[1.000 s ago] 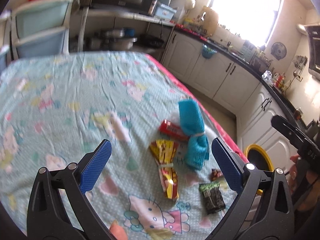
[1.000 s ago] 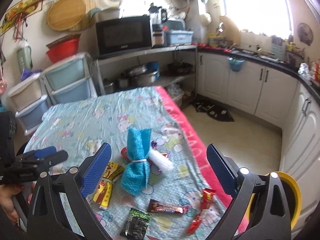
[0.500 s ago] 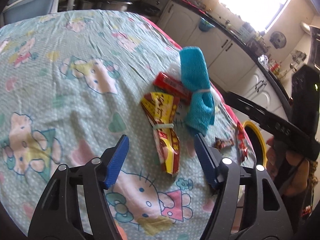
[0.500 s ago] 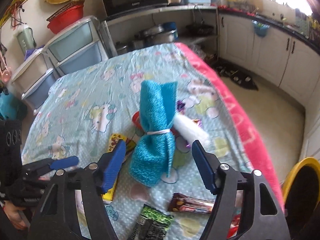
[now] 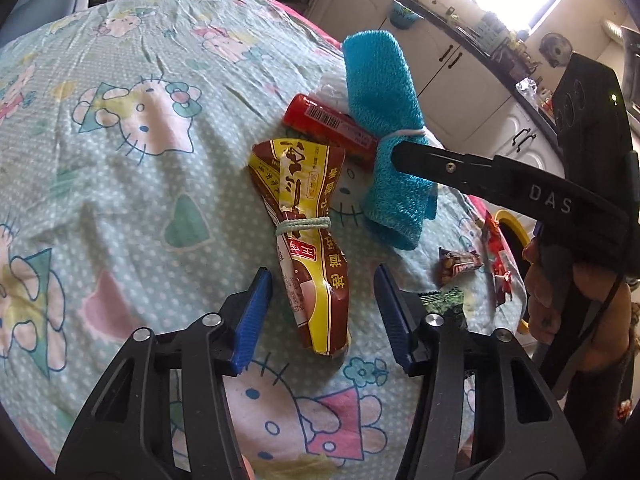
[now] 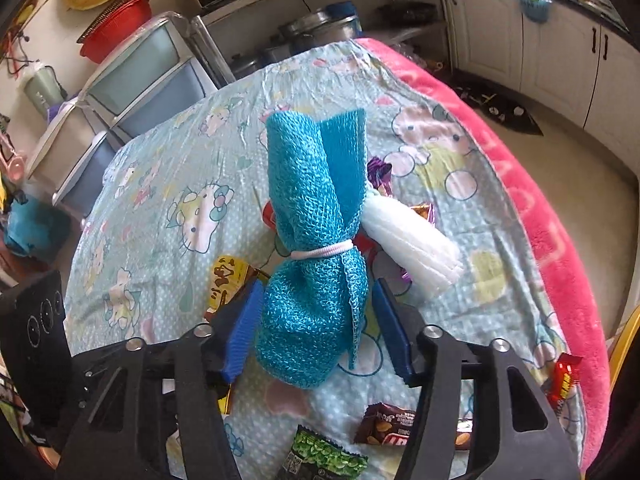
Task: Collect trash
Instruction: 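Grasp the blue cloth bundle with the right tool while the left tool grasps the yellow snack wrapper, then lift both held items and carry them over the yellow bin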
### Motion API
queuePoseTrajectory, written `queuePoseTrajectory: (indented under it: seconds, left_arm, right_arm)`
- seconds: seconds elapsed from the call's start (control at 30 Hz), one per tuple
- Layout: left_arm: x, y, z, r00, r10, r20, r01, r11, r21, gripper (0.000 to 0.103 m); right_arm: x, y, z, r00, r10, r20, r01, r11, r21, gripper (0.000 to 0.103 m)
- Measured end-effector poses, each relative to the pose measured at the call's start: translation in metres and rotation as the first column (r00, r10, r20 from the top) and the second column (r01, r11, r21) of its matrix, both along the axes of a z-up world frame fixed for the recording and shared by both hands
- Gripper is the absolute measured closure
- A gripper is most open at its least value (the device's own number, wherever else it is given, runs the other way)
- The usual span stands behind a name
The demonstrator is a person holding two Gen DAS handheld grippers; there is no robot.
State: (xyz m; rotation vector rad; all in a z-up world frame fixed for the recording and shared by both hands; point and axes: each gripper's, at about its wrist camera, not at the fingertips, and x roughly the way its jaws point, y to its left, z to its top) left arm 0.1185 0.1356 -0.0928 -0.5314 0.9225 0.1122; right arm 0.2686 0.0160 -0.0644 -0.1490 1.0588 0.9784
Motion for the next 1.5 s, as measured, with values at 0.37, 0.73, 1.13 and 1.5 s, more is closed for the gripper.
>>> queuePoseTrajectory:
  seconds: [0.37, 0.73, 1.13, 1.5]
  left_arm:
    - [-0.006, -0.004, -0.001, 1.0, -0.015, -0.017, 0.015, 0.999, 0.05, 0.08]
    - [-0.036, 0.0, 0.033, 0.999, -0.004, 0.041, 0.0, 0.993, 0.115, 0.08]
    - [-0.059, -0.007, 0.088, 0.99, 0.041, 0.136, -0.068, 0.977, 0.204, 0.08]
    - [-0.046, -0.035, 0.112, 0.981, -0.014, 0.196, -0.032, 0.973, 0.229, 0.08]
  right_arm:
    - [-0.011, -0.009, 0.005, 0.998, 0.013, 0.06, -0.014, 1.0, 0.016, 0.082]
    - [-0.035, -0.032, 0.038, 0.983, -0.015, 0.183, 0.003, 0.998, 0.067, 0.082]
    - [-0.058, -0.076, 0.08, 0.974, -0.049, 0.221, 0.011, 0.986, 0.169, 0.082]
    - [-0.067, -0.126, 0.106, 0.948, -0.131, 0.289, 0.074, 0.977, 0.202, 0.082]
